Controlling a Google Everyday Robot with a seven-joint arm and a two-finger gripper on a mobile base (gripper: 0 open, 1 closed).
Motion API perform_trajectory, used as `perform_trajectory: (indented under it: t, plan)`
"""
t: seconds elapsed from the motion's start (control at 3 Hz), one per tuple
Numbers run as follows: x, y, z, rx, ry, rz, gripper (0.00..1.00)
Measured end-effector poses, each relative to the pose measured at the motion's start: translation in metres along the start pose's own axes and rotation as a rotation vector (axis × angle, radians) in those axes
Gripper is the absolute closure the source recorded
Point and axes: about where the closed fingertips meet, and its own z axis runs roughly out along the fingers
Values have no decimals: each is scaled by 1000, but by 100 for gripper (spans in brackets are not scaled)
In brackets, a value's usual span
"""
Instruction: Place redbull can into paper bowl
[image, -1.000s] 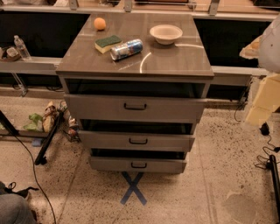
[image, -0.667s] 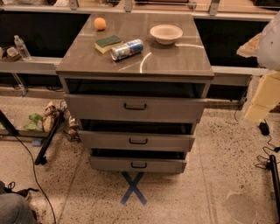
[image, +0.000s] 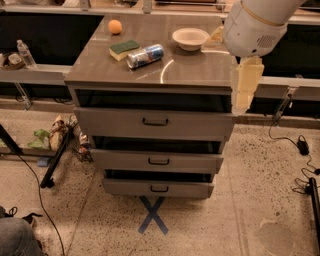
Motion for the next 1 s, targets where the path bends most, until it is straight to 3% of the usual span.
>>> perform_trajectory:
  t: [0.33, 0.67, 1.0]
  plan:
    - [-31, -29, 19, 51, 28, -212, 0]
    - [-31, -34, 20, 59, 15, -221, 0]
    - [-33, -53, 31, 61, -28, -277, 0]
